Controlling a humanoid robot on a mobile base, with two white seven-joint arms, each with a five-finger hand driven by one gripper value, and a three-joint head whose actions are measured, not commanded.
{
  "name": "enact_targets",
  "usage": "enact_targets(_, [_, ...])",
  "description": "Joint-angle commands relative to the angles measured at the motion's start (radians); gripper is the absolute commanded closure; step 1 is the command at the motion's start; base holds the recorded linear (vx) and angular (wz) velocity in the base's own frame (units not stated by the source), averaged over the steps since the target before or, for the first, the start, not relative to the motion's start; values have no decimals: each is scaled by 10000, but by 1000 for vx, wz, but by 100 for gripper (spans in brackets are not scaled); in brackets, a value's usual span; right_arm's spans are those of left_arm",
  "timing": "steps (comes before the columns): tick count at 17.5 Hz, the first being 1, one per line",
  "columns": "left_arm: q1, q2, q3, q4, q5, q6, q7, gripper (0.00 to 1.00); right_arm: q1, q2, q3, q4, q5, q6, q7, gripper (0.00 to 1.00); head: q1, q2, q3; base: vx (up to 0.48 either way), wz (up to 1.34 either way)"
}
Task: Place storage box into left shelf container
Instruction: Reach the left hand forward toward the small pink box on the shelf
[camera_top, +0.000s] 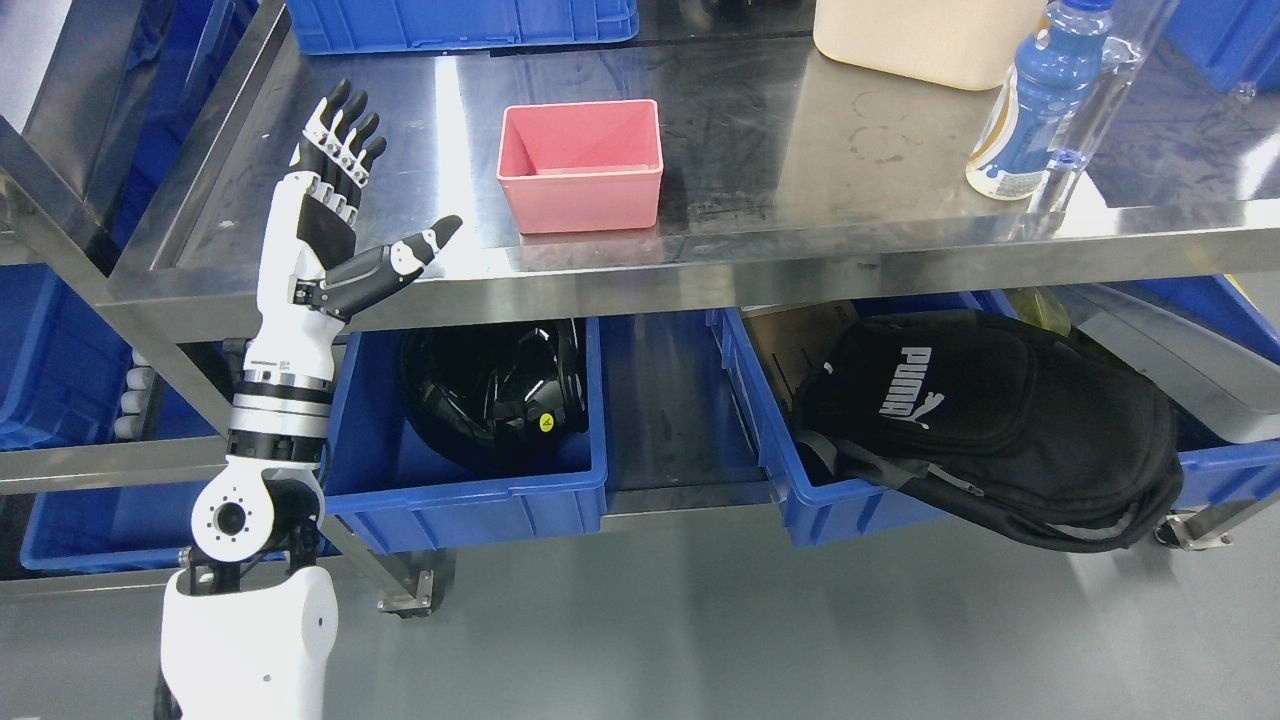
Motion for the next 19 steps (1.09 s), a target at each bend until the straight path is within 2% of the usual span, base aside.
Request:
enact_targets(1, [-195, 176, 438, 12, -7, 129, 2, 0, 113, -175, -46, -176, 15, -8, -2, 0, 0, 0, 0, 1, -12])
enact_targets(3, [-700, 176, 454, 103, -7, 145, 2, 1, 98, -175, -46, -176, 15, -8, -2, 0, 0, 0, 0, 0, -32])
enact_targets(6, [-1882, 1898, 256, 960, -22, 267, -394, 1, 114, -175, -46, -176, 15, -8, -2, 0, 0, 0, 0, 0, 18])
enact_targets(8, [-2541, 3231, -172, 1223, -53, 756, -1480, 1, 98, -175, -46, -176, 15, -8, -2, 0, 0, 0, 0, 5, -13])
enact_targets(10, [-3276, 4749, -1074, 1498, -84, 1064, -3591, 1, 114, -175, -46, -176, 15, -8, -2, 0, 0, -1, 0, 0, 0])
enact_targets(11, [-3827, 5136, -1626, 1758, -190, 1081, -4575, 1, 98, -175, -46, -176, 15, -8, -2, 0, 0, 0, 0, 0, 0])
enact_targets(13, [-4550, 5140, -2579, 2371, -740, 1081, -5334, 1, 114, -175, -46, -176, 15, -8, -2, 0, 0, 0, 0, 0, 0])
enact_targets(16, [-5333, 4652, -3883, 3474, -2334, 975, -5809, 1, 114, -175, -46, -176, 15, -8, -2, 0, 0, 0, 0, 3, 14])
enact_targets(19, [-5443, 3182, -4163, 4502, -3348, 943, -6226, 1, 113, -175, -46, -176, 15, -8, -2, 0, 0, 0, 0, -1, -5])
